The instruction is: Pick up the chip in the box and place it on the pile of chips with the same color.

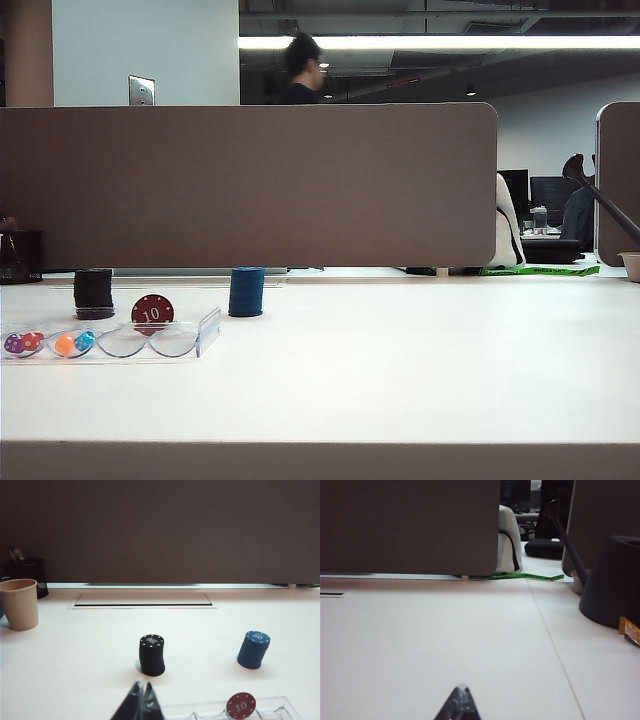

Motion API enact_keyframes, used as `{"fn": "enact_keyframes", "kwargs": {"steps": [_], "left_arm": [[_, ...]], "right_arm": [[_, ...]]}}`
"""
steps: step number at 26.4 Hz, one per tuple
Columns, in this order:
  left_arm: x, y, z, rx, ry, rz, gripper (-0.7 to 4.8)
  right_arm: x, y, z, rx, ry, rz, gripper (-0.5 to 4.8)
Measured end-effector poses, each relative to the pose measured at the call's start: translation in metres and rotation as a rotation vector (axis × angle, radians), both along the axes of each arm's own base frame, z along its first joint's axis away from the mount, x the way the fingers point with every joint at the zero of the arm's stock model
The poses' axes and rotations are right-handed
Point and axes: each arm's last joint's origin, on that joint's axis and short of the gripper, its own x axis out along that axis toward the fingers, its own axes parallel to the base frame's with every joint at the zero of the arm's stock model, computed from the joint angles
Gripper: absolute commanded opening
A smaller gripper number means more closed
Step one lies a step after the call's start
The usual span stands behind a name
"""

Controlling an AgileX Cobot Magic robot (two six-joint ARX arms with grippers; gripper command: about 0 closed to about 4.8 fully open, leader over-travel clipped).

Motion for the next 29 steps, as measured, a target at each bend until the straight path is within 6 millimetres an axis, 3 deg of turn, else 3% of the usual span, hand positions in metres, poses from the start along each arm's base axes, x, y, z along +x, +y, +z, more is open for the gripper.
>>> {"fn": "enact_keyframes", "kwargs": {"steps": [15,22,29], "left_arm": [[0.000,0.000,0.001,0.000,-0.003,0.000,-0.06],[-0.012,0.002,0.035,-0.001,0.033,0.073,-0.06],[-0.026,0.003,0.057,0.047,0.121,0.098,-0.06]], "right_arm": [[0.000,0.000,0.001,-0.003,-0.002,-0.001,-0.06],[-0.011,0.000,0.041,-0.007,-0.063,0.000,-0.06],[-0.004,0.004,0.062,-0.013,0.097,0.122,-0.06]]}}
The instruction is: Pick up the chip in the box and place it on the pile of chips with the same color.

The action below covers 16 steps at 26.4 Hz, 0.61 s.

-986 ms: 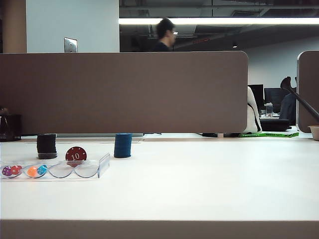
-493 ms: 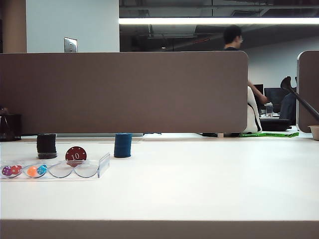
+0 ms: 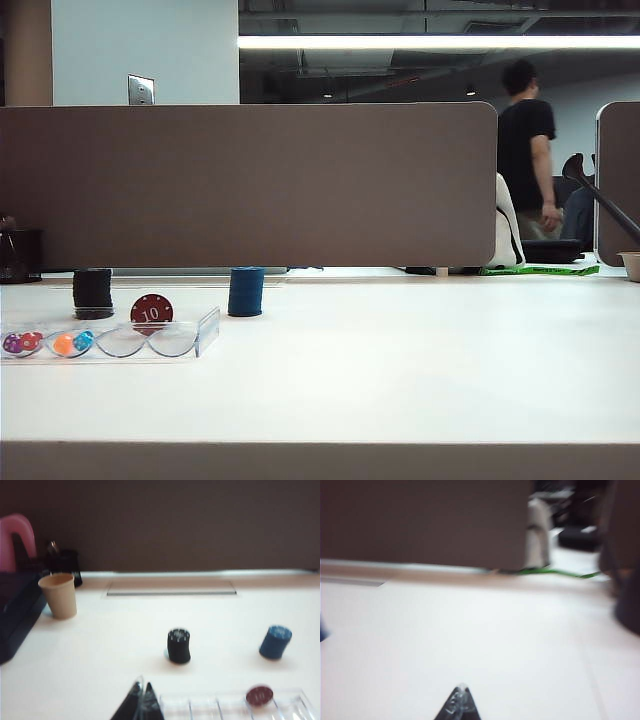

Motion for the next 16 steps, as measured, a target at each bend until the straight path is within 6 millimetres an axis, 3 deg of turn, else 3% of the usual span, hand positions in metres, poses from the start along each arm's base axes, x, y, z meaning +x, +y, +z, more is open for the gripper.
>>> {"fn": "enact_keyframes", "kwargs": {"steps": [5,10,12,16], "left_arm": [[-0.006,-0.002,0.006,-0.002,0.173,-0.071,-0.06],[0.001,-0.005,0.031,-0.021,0.237,-0.184,-0.06],[0.013,-0.006,0.038,-0.025,0.287,-0.184,-0.06],[0.026,-0.007,0.035,-0.033,0.343,-0.210,-0.06]], "right_arm": [[0.023,0.004,0.029,0.014,0.101,0.159,-0.06],[0.061,0.010,0.060,0.043,0.190,0.284,-0.06],[0.081,0.028,0.063,0.034,0.264,0.350,-0.06],[0.097,0.059,0.056,-0.011,0.339,0.392,-0.06]]}}
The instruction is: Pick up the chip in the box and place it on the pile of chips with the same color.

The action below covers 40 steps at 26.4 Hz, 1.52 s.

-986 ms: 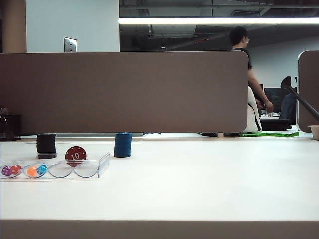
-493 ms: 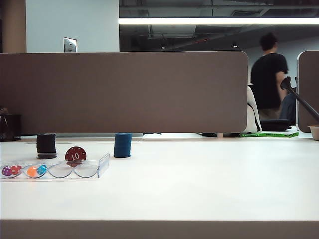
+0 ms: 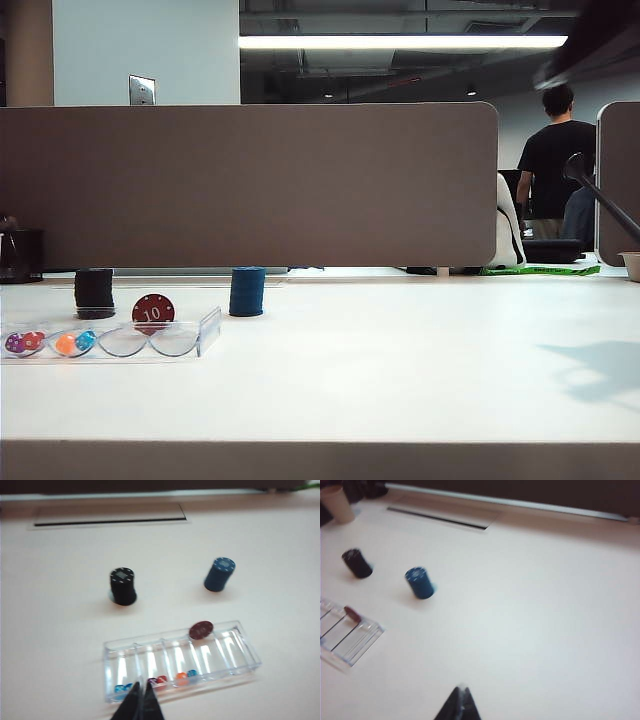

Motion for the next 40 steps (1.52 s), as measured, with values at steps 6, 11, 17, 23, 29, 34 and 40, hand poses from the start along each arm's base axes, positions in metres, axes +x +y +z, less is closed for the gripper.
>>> {"fn": "enact_keyframes", "kwargs": {"steps": [6,11,17,23,29,34,40], "left_arm": [[0.010,-0.001,-0.005,-0.004,0.069,-0.022,-0.06],[0.010,-0.001,-0.005,0.045,0.060,-0.042,-0.05],[0.010,-0.002,-0.005,0.058,0.057,-0.048,-0.05],[0.010,-0.002,-0.005,0.057,0.057,-0.048,-0.06],[0.011,-0.002,-0.005,0.056,0.061,-0.048,-0.06],[0.015,-0.002,-0.014,0.020,0.172,-0.032,-0.06],[0.028,-0.002,-0.025,0.020,0.289,-0.032,-0.06]], "right_arm": [[0.010,0.051,-0.016,-0.060,-0.006,0.077,-0.06],[0.017,0.092,-0.038,-0.072,0.004,0.191,-0.06],[0.024,0.100,-0.044,-0.062,-0.017,0.197,-0.06],[0.027,0.100,-0.037,-0.042,-0.086,0.152,-0.06],[0.027,0.100,-0.037,-0.044,-0.086,0.147,-0.06],[0.027,0.101,-0.039,-0.014,-0.057,0.134,-0.06],[0.040,0.111,-0.053,-0.075,0.057,0.132,-0.06]]}}
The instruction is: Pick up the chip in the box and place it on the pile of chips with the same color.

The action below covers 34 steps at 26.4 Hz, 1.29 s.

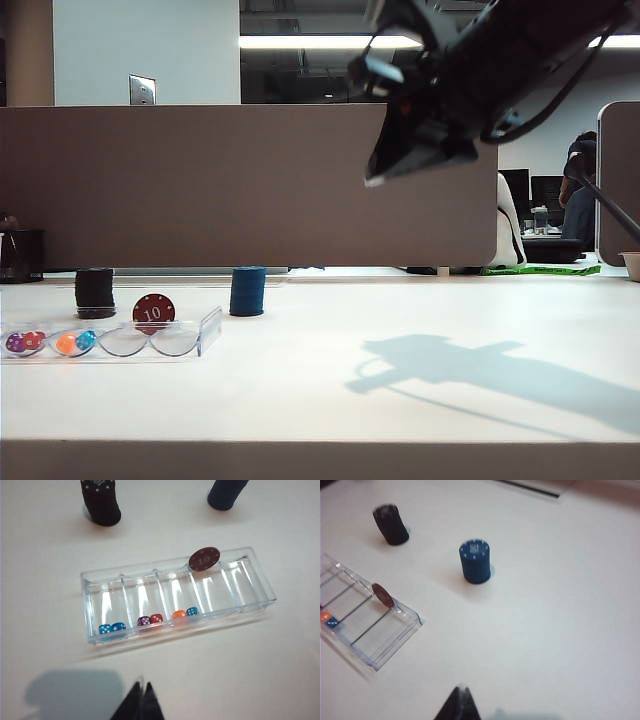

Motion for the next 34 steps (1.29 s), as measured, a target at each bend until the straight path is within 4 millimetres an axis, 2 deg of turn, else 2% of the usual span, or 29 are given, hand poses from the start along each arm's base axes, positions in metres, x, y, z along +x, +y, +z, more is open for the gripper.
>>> {"fn": "enact_keyframes", "kwargs": {"steps": [3,5,17,25,34], "left_arm": [[0.0013,0.0000,-0.0004,0.002,0.002,-0.002,-0.06],[0.0016,0.0000,0.0000,0.002,-0.004,-0.003,-0.06],[0.0015,-0.0006,0.0003,-0.009,-0.006,-0.018,-0.06],[0.0052,-0.0021,0.0066,0.012,-0.098,-0.094,-0.06],[0.0052,-0.0021,0.0065,0.015,-0.098,-0.096,-0.06]], "right_arm": [[0.0071,0.0053,-0.0053,-0.018,0.025,0.000,-0.06],[0.0089,0.0068,-0.0015,-0.006,0.010,0.001,-0.06],[0.0090,0.0069,-0.0014,-0.006,0.006,0.002,-0.06],[0.0090,0.0070,-0.0013,-0.080,-0.056,0.047,-0.06],[0.0092,0.0067,-0.0012,-0.084,-0.061,0.049,-0.06]]}}
